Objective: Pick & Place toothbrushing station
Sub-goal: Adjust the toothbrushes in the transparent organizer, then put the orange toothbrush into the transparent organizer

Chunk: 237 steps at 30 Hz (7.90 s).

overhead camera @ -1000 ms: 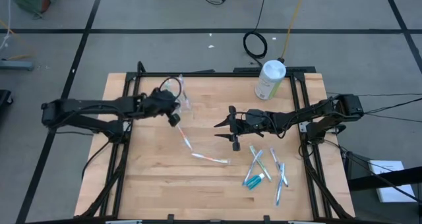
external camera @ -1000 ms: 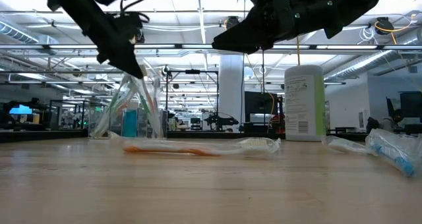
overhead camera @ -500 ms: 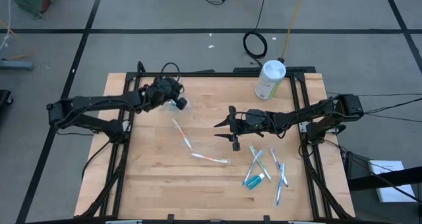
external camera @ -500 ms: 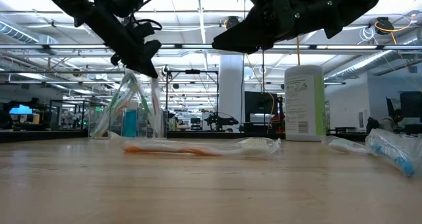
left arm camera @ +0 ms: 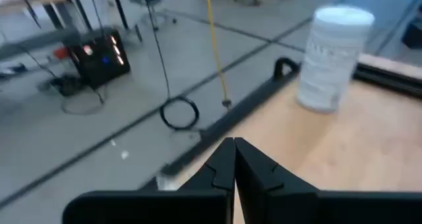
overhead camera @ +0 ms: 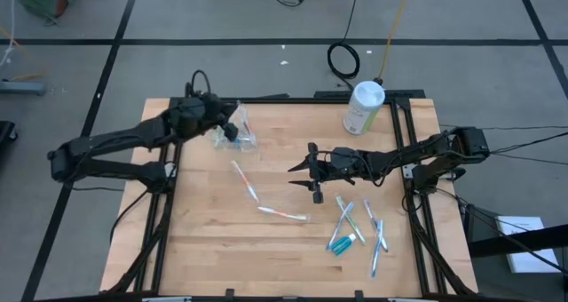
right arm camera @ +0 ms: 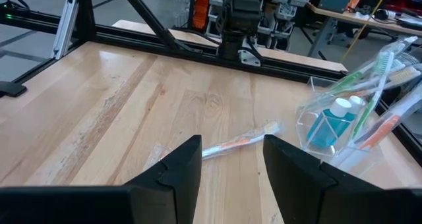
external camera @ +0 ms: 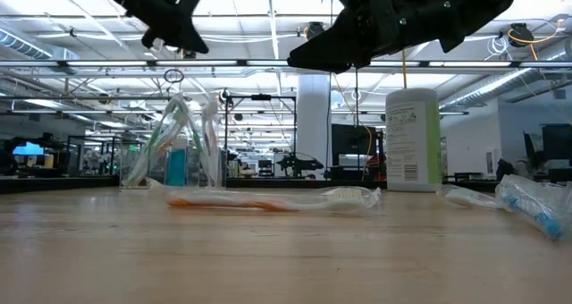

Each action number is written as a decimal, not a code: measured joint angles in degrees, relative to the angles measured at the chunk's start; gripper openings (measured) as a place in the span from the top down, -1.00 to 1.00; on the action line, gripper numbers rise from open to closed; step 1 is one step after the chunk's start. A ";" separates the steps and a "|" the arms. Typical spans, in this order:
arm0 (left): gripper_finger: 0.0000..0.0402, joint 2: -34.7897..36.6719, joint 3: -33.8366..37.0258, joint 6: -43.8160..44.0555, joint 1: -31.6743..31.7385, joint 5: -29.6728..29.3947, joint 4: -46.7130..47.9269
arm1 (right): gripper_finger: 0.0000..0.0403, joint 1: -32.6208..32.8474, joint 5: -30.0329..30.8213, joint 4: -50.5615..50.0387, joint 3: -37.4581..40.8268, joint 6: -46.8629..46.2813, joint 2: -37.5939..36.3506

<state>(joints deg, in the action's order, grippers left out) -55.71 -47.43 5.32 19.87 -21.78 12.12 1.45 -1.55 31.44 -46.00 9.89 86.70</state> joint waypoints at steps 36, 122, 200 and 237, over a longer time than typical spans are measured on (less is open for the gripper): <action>0.97 -12.52 5.67 9.16 7.27 1.15 -6.26 | 0.23 0.00 0.01 0.02 0.00 -0.04 0.00; 0.95 -30.62 -1.53 23.68 -8.65 20.60 22.05 | 0.23 -0.02 0.01 -0.14 0.00 -0.22 0.00; 0.94 7.82 20.07 3.93 -11.16 -39.67 -16.87 | 0.23 -0.02 0.00 -0.07 0.00 1.27 0.00; 0.98 7.88 20.07 2.01 -11.16 -44.71 -15.00 | 0.23 -0.01 -0.01 -0.47 0.00 -0.42 0.00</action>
<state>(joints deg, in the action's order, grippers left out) -47.83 -27.35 7.32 8.71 -66.49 -2.89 1.44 -1.56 30.97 -46.00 9.47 86.70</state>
